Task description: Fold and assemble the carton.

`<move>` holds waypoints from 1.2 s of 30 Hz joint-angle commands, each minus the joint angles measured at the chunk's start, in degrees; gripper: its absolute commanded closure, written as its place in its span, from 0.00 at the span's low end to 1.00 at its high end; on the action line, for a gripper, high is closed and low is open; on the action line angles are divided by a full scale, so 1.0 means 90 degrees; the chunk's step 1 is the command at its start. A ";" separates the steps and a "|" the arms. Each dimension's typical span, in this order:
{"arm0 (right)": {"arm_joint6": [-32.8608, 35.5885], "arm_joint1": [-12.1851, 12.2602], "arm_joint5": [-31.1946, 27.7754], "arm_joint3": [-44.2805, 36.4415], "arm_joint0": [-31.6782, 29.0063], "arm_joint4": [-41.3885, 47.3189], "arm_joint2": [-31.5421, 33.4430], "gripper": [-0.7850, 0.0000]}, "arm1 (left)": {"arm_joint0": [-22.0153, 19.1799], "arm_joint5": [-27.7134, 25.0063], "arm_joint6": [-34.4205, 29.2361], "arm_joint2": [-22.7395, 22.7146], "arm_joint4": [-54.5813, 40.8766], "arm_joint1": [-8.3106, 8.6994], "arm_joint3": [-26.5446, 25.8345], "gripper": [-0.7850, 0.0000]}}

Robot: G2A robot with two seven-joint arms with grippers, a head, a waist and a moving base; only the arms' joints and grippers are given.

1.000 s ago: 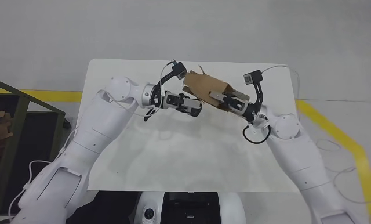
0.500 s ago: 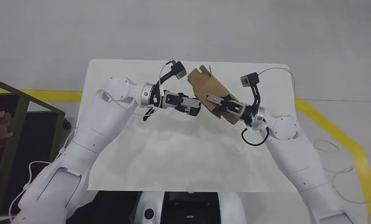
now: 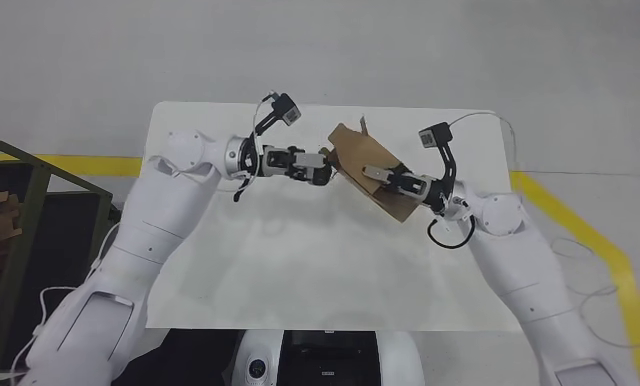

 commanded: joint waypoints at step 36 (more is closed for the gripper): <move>0.2198 -0.0008 0.0581 0.0409 0.0549 0.1244 -0.0461 1.00 | 0.0016 0.0104 -0.0152 0.0096 -0.0177 -0.0024 0.0226 0.00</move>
